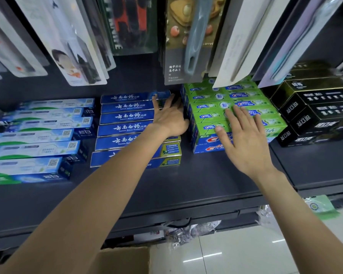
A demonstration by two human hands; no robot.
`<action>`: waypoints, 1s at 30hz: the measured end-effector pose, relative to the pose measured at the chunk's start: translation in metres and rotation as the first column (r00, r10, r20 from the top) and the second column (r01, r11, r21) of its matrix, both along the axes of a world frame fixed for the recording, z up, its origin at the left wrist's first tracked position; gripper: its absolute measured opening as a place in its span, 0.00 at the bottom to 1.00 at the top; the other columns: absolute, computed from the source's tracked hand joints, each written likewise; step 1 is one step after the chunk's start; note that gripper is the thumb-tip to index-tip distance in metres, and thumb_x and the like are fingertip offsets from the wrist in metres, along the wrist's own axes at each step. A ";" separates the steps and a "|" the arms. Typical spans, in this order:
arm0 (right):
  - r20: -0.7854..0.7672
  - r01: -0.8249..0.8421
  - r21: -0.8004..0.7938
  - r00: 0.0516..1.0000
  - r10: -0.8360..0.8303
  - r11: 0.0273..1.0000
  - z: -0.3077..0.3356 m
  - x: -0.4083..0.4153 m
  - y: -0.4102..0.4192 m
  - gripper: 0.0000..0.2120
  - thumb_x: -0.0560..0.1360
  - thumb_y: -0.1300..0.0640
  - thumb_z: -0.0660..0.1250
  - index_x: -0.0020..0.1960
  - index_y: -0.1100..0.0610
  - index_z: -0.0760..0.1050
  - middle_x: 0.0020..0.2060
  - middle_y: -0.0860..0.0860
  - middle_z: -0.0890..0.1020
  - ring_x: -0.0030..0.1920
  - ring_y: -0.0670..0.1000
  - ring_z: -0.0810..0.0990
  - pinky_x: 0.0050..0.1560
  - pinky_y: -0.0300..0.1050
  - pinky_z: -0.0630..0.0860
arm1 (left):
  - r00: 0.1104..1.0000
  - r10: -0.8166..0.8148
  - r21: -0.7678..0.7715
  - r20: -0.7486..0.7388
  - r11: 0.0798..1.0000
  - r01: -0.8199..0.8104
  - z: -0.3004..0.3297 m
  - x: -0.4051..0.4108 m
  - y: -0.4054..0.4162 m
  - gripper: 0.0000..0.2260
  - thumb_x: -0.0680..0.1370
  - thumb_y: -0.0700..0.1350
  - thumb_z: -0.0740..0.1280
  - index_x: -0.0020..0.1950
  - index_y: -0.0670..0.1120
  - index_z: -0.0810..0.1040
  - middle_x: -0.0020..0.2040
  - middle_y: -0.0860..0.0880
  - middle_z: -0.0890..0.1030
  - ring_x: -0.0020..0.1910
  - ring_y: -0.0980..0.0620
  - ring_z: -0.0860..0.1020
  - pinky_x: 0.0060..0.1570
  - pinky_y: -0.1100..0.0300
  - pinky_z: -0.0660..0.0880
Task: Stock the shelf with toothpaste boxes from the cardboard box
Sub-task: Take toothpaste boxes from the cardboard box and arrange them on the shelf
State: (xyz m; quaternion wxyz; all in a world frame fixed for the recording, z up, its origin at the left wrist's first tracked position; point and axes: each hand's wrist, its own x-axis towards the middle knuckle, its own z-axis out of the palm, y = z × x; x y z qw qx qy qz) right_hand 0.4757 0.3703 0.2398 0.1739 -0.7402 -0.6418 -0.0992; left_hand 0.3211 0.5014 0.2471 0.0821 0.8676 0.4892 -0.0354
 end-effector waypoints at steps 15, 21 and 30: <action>-0.235 -0.405 0.137 0.873 0.427 0.904 0.040 -0.135 -0.031 0.13 0.75 0.57 0.58 0.51 0.57 0.80 0.43 0.52 0.84 0.43 0.55 0.82 0.37 0.43 0.75 | 0.814 0.076 0.425 0.576 0.823 -0.378 0.019 -0.212 -0.118 0.13 0.78 0.47 0.59 0.57 0.48 0.80 0.49 0.53 0.83 0.48 0.50 0.79 0.50 0.56 0.73; -0.408 -0.556 -0.021 0.764 0.501 0.831 0.031 -0.204 -0.023 0.20 0.79 0.56 0.59 0.70 0.57 0.69 0.69 0.53 0.70 0.67 0.53 0.71 0.62 0.48 0.71 | 0.740 0.545 0.238 0.393 0.717 -0.655 -0.026 -0.320 -0.121 0.28 0.77 0.60 0.49 0.72 0.49 0.68 0.74 0.46 0.66 0.74 0.41 0.58 0.72 0.44 0.53; -0.358 -0.620 -0.167 0.762 0.539 0.766 0.034 -0.296 0.040 0.24 0.81 0.51 0.54 0.74 0.59 0.60 0.74 0.57 0.59 0.75 0.57 0.53 0.75 0.51 0.52 | 0.785 0.605 0.250 0.133 0.746 -0.617 -0.019 -0.342 -0.122 0.30 0.74 0.67 0.42 0.74 0.60 0.61 0.75 0.51 0.63 0.73 0.41 0.58 0.71 0.46 0.55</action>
